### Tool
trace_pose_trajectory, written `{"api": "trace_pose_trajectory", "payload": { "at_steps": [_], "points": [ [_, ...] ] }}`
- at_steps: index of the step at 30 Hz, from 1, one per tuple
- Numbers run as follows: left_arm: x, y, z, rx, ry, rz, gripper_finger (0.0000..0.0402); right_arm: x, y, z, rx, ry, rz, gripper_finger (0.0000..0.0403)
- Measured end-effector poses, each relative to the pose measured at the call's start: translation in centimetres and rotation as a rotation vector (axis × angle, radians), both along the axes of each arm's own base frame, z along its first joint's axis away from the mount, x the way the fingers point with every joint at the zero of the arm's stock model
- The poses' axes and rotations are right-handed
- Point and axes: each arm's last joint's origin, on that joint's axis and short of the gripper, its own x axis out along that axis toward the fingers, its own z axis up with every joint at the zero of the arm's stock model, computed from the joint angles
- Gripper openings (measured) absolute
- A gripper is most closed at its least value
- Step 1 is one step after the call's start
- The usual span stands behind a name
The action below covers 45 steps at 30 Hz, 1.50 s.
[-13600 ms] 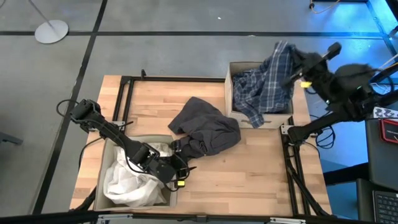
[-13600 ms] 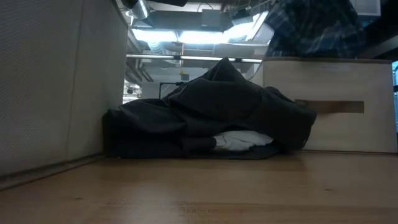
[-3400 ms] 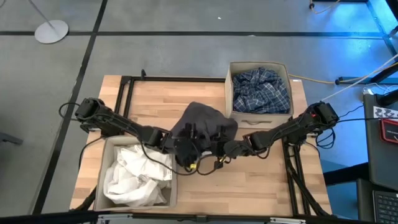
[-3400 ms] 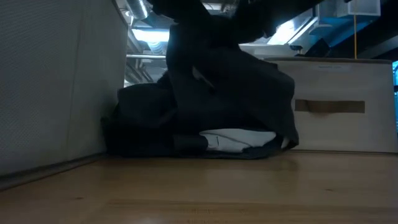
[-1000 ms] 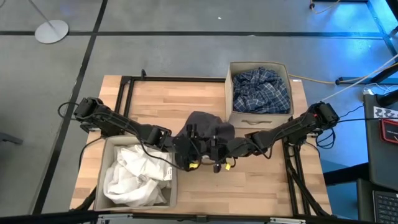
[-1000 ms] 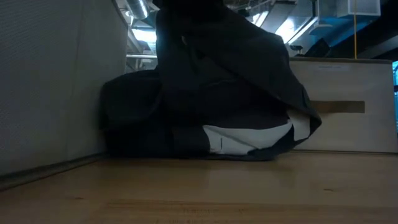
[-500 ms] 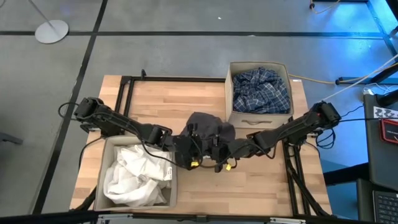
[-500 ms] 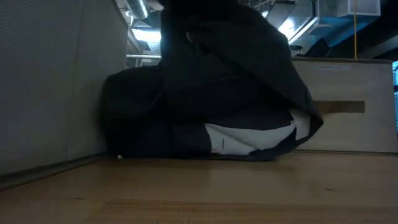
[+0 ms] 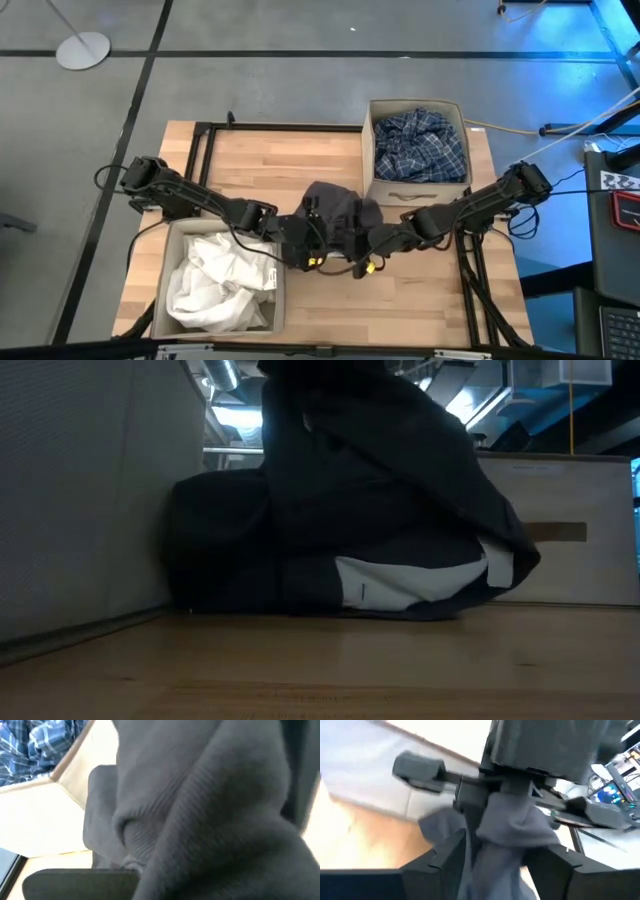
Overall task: Sort clothes
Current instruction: Put the black shorts into the top brown laundry bin
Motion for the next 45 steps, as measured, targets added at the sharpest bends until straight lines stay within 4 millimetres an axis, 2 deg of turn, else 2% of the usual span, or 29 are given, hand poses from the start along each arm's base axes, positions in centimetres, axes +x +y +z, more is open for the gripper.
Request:
{"api": "trace_pose_trajectory", "payload": {
  "at_steps": [2,5,12,16,19,22,26,36,40,45],
  "points": [
    [-0.2,-0.1,0.1,0.009,0.002,0.007,0.0061,-0.7,0.1,0.7,-0.022,0.062,-0.005,0.0206],
    [-0.5,-0.2,0.2,0.040,0.003,0.036,0.0063,-2.4,0.2,3.0,0.002,0.142,-0.036,0.0214],
    [-0.9,-0.1,1.1,0.032,-0.030,0.040,0.0066,-7.2,0.4,7.3,0.103,0.251,-0.061,0.0215],
    [-0.8,-0.1,1.3,0.028,-0.044,0.043,0.0067,-10.0,0.3,8.6,0.183,0.281,-0.064,0.0215],
    [-0.8,-0.1,1.8,0.020,-0.067,0.043,0.0068,-11.7,0.0,8.7,0.213,0.323,-0.107,0.0215],
    [-1.0,0.0,3.5,0.009,-0.110,0.042,0.0068,-13.0,0.0,7.6,0.186,0.338,-0.184,0.0214],
    [-1.8,0.2,7.3,0.001,-0.213,0.034,0.0068,-14.0,-0.2,5.1,0.138,0.340,-0.254,0.0214],
    [-5.6,1.3,15.5,-0.006,-0.409,0.016,0.0069,-15.3,-1.4,-2.1,0.110,0.416,-0.451,0.0214],
    [-7.7,1.4,18.8,-0.018,-0.490,0.000,0.0069,-15.3,-1.4,-3.6,0.122,0.414,-0.483,0.0214],
    [-10.8,1.8,23.5,-0.061,-0.637,-0.013,0.0069,-15.1,-1.3,-4.4,0.141,0.398,-0.480,0.0214]
  ]
}}
